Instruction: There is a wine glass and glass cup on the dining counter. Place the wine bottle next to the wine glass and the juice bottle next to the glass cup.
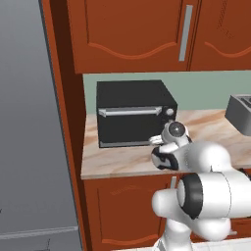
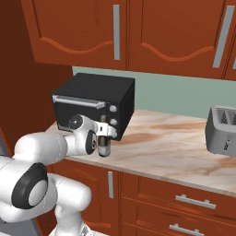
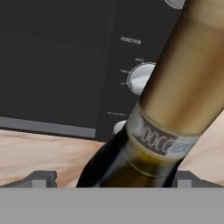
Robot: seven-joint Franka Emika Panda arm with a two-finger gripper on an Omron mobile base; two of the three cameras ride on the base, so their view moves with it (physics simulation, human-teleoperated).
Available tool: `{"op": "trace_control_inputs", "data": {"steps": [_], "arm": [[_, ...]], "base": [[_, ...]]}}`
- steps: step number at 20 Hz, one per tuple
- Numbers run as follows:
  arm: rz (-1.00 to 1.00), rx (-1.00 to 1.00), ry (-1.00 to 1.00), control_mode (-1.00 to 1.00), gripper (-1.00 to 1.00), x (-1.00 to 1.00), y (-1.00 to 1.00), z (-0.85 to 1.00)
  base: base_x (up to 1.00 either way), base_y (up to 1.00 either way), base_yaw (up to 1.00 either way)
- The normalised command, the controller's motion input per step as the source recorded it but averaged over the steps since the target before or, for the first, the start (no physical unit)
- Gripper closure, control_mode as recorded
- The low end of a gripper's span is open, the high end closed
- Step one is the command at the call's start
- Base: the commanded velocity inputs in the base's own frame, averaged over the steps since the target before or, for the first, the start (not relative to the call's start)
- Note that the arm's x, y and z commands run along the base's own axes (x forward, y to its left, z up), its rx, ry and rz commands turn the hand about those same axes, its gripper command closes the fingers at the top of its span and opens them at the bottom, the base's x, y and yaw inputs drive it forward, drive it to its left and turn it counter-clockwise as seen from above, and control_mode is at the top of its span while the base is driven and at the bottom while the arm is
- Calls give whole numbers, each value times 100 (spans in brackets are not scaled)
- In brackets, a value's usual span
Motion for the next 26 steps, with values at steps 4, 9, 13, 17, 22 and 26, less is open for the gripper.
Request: {"op": "trace_control_inputs", "data": {"steps": [4, 9, 13, 17, 22, 26], "arm": [[0, 3, 0, -100, -100, 8, -6, -3], [2, 6, 0, -100, -100, 1, -4, 0], [2, 4, -2, -100, 100, -2, 0, 1], [4, 2, -4, -100, 100, -5, 0, 5], [3, 2, -6, -100, 100, -16, 0, 23], [0, 4, 0, -100, 100, -23, 0, 42]], "base": [[0, 0, 0], [0, 0, 0], [0, 0, 0], [0, 0, 0], [0, 0, 0], [0, 0, 0]]}}
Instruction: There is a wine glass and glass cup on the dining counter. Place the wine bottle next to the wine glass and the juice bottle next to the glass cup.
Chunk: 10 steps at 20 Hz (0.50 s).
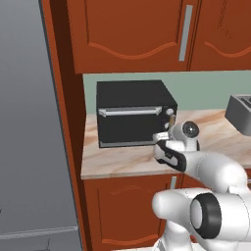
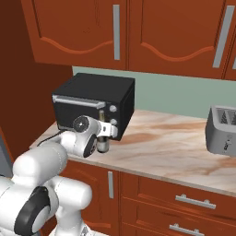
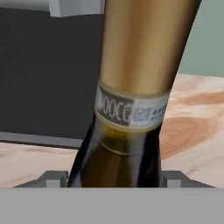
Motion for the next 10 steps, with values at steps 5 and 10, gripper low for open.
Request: {"op": "trace_control_inputs", "data": {"steps": [5, 10], "arm": [[0, 2, 0, -100, 100, -15, 0, 42], [0, 2, 0, -100, 100, -33, 0, 43]], "base": [[0, 0, 0], [0, 0, 0]]}}
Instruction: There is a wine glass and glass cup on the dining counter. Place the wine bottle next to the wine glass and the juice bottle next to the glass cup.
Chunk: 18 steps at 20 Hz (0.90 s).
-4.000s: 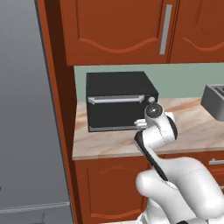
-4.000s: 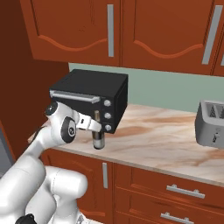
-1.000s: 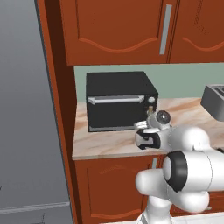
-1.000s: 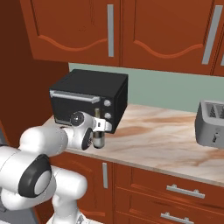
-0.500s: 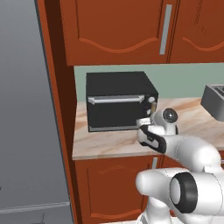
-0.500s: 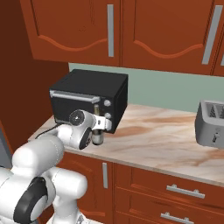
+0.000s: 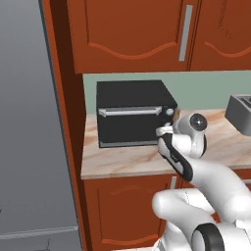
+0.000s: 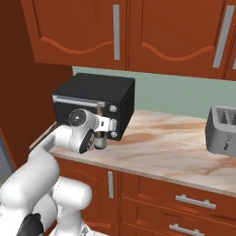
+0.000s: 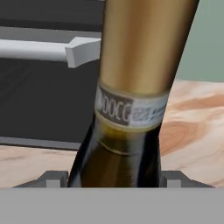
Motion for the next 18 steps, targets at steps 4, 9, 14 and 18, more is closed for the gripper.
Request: {"op": "trace_control_inputs", "data": {"steps": [4, 9, 14, 18], "arm": [[0, 0, -9, -100, 100, -49, 5, 30], [0, 0, -4, -100, 100, -54, 11, 17], [-2, 0, 0, -100, 100, -48, 10, 11], [-5, 2, 7, -100, 100, -14, 0, 15]], "base": [[0, 0, 0], [0, 0, 0], [0, 0, 0], [0, 0, 0]]}}
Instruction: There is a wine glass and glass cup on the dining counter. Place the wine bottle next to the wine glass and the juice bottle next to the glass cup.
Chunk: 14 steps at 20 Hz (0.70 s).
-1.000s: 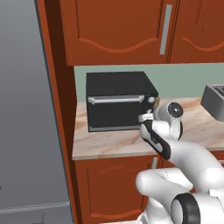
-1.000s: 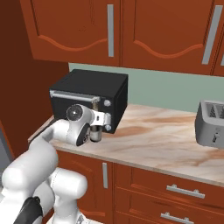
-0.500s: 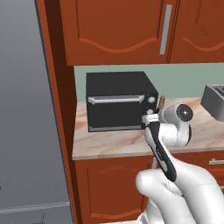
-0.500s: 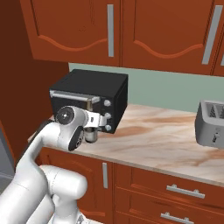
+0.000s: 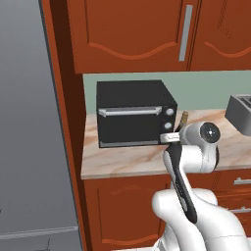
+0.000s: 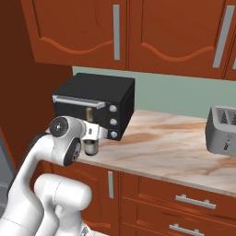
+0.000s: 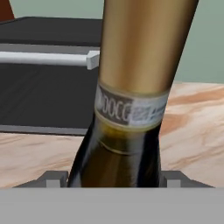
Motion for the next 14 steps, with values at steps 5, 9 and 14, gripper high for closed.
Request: {"op": "trace_control_inputs", "data": {"steps": [5, 9, 14], "arm": [[-3, 0, 0, -100, 100, -25, 3, 13], [-1, 0, 0, -100, 100, -8, 2, 4], [0, 0, 0, -100, 100, 0, 0, 0]], "base": [[0, 0, 0], [0, 0, 0], [0, 0, 0]]}}
